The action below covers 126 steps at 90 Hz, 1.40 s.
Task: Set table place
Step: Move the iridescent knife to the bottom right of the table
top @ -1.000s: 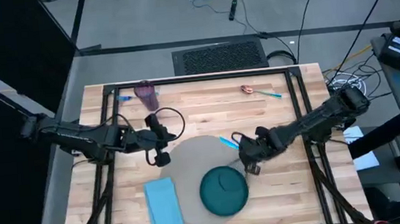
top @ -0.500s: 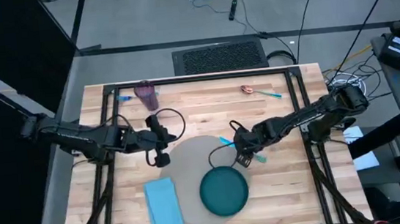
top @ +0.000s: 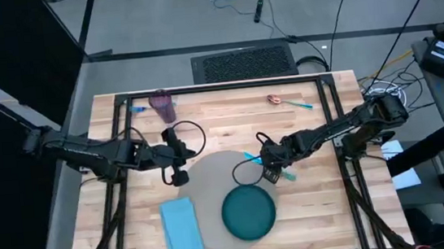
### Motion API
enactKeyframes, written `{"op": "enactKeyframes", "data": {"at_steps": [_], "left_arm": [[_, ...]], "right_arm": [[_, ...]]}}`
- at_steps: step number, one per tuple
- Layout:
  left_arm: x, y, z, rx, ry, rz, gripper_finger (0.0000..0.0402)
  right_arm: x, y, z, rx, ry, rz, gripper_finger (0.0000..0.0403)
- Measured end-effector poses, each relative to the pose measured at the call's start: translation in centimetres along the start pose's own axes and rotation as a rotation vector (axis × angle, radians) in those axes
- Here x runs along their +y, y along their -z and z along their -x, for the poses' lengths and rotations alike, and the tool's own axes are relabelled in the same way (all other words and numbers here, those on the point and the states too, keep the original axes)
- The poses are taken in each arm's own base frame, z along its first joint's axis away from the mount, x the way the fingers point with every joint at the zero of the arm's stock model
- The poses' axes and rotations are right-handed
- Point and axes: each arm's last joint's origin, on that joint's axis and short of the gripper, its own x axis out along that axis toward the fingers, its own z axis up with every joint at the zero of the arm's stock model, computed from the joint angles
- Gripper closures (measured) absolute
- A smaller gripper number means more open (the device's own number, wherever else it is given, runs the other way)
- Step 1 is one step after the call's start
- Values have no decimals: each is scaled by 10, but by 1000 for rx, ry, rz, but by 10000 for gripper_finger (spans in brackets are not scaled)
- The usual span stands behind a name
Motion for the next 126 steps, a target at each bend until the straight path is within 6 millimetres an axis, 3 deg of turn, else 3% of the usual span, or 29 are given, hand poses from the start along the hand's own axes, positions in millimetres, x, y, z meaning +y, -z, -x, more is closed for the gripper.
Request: {"op": "enactKeyframes", "data": {"at_steps": [38, 48, 63, 77, 126], "left_arm": [[0, 1, 0, 5, 0, -1, 402], [0, 1, 0, 7, 1, -2, 402], [0, 1, 0, 7, 1, -3, 402], [0, 1, 0, 8, 2, -3, 402], [1, 6, 0, 61, -3, -24, 402]], "right_arm": [[0, 4, -24, 69, 60, 0, 265], [-1, 5, -26, 84, 76, -14, 296], [0, 7, -23, 78, 75, -45, 383], [5, 12, -23, 81, 70, -116, 382], [44, 73, -13, 138, 106, -585, 388]]}}
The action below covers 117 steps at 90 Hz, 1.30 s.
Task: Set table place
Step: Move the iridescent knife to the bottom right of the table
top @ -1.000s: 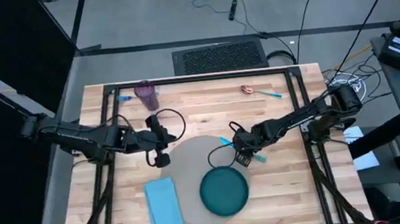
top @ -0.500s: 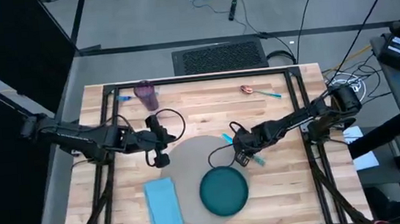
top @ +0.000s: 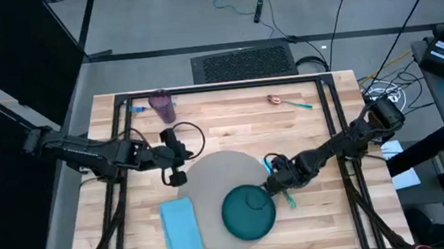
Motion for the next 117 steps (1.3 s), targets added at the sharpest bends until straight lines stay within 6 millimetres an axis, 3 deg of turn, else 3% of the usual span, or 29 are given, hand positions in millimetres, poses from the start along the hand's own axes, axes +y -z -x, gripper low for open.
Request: {"op": "enactKeyframes", "data": {"at_steps": [23, 42, 89, 117], "left_arm": [[0, 2, 0, 25, 7, -20, 402], [0, 2, 0, 25, 15, -41, 402], [0, 2, 0, 24, 16, -46, 402], [0, 2, 0, 24, 15, -45, 402]], "right_arm": [[-7, 37, 2, -4, -4, -173, 389], [-12, 54, 4, -42, -31, -277, 389], [-11, 69, 5, -35, -101, -247, 385], [-5, 70, 11, -37, -91, -179, 332]]}}
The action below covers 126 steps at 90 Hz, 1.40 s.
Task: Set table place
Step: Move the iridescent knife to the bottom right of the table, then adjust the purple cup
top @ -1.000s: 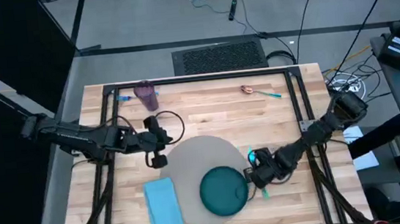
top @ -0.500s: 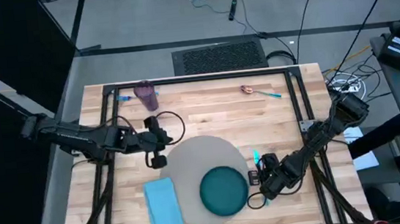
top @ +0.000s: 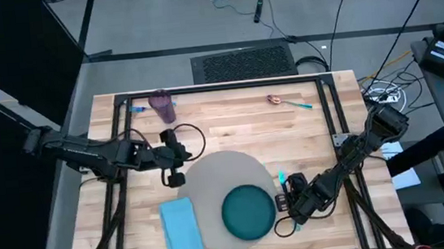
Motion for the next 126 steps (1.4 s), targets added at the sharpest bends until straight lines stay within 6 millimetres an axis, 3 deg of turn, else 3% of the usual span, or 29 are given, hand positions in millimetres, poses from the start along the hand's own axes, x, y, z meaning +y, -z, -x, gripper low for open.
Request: {"op": "enactKeyframes", "data": {"at_steps": [22, 45, 64, 77, 92, 103, 114, 126], "left_arm": [[0, 0, 0, -1, 0, 3, 402], [0, 0, 0, 0, 4, 3, 402], [0, 0, 0, -2, 4, 7, 402], [0, -5, 3, -19, 15, 14, 402], [8, -24, 42, -123, 124, 46, 402], [18, -22, 77, -161, 152, 118, 402], [29, -7, 106, -212, 148, 268, 402], [36, 17, 115, -184, 50, 422, 402]], "right_arm": [[1, 1, 4, 3, 33, 27, 297], [10, 0, 11, -12, 25, 73, 287], [35, -8, 47, -70, 110, 176, 286], [57, -14, 84, -139, 117, 431, 286], [85, -15, 129, -280, 21, 827, 286], [97, -17, 159, -365, -11, 1026, 286], [85, -24, 183, -456, 77, 1098, 286], [55, -45, 201, -517, 116, 1042, 286]]}}
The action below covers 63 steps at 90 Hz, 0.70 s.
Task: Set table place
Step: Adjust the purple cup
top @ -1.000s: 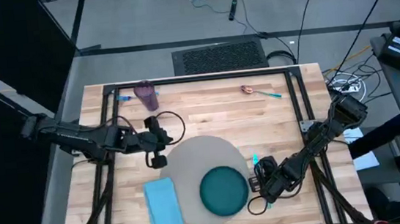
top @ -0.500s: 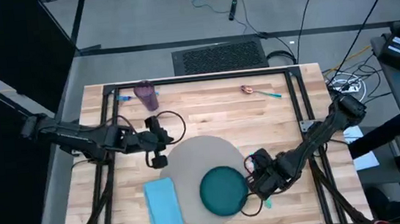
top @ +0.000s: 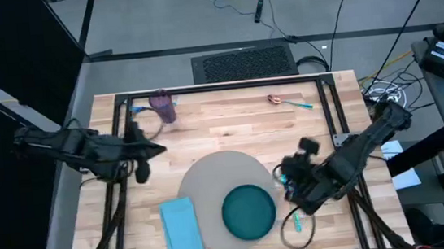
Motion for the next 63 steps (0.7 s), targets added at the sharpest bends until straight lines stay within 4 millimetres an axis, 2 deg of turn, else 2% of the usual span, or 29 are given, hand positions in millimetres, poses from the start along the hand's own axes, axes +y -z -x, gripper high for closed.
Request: {"op": "enactKeyframes", "data": {"at_steps": [13, 25, 36, 46, 57, 63], "left_arm": [[8, 17, -9, -36, -151, 61, 402], [12, 22, -23, -65, -224, 34, 402], [23, 2, -34, -165, -325, -18, 402], [45, -21, -39, -265, -349, -59, 402], [79, -43, -49, -350, -299, -44, 402], [104, -50, -54, -316, -336, -24, 402]], "right_arm": [[-27, 16, -13, -86, -73, -83, 286], [-47, 33, -50, -154, -209, -130, 287], [-69, 32, -88, -275, -396, -162, 287], [-94, 21, -117, -423, -546, -159, 287], [-122, 7, -142, -491, -533, -202, 287], [-132, 3, -155, -475, -493, -235, 287]]}}
